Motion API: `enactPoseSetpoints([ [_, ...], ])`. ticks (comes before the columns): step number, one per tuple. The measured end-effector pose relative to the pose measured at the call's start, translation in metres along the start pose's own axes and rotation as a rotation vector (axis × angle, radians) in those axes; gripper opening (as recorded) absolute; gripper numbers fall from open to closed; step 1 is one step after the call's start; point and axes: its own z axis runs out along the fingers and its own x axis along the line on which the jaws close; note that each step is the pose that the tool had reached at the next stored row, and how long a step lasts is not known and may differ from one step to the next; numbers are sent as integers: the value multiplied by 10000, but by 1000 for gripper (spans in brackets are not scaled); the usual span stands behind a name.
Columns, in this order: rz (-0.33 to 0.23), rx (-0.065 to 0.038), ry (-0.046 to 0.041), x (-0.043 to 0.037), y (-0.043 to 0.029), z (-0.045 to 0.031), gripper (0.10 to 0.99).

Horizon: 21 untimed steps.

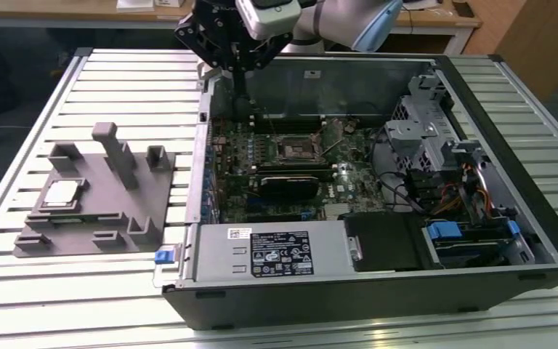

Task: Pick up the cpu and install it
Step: 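Reach for the cpu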

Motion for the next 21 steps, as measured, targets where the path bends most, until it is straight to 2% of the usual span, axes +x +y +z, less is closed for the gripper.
enactPoseSetpoints([
  [21,0,0,0,64,-5,6,106],
])
